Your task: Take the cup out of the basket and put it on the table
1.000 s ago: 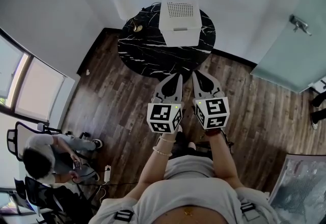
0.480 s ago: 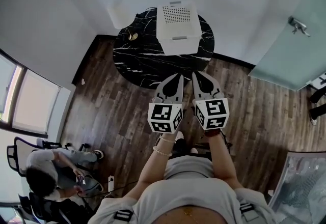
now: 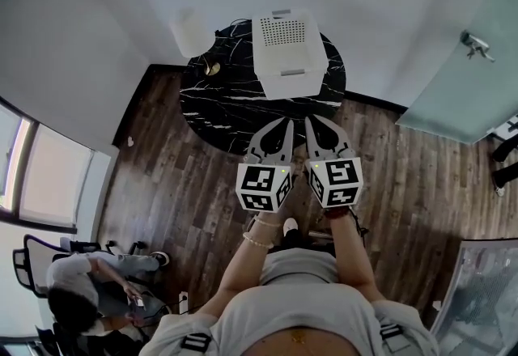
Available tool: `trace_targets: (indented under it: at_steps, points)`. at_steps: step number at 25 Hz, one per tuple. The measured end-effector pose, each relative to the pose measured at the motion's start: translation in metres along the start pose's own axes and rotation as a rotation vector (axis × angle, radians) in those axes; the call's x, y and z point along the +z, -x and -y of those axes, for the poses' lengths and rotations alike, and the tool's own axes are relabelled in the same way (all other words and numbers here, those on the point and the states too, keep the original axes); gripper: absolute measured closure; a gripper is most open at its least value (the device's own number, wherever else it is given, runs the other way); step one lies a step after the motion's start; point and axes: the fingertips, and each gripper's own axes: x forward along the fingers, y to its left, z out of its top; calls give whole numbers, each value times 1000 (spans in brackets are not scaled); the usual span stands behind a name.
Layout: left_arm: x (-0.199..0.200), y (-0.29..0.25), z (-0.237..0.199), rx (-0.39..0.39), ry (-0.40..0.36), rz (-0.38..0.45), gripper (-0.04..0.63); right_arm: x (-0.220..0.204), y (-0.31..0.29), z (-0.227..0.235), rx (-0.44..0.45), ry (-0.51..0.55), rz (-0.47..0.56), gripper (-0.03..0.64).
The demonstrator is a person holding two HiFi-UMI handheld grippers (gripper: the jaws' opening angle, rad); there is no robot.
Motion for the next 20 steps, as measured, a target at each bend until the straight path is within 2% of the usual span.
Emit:
trace_targets:
  at_steps: [9, 20]
  points:
    - [-3, -2, -18, -29, 4, -7, 589, -3, -13, -8, -31, 3, -7, 609]
    - [-5, -3, -24, -29, 8, -14, 589, -7, -17, -8, -40, 0, -23, 609]
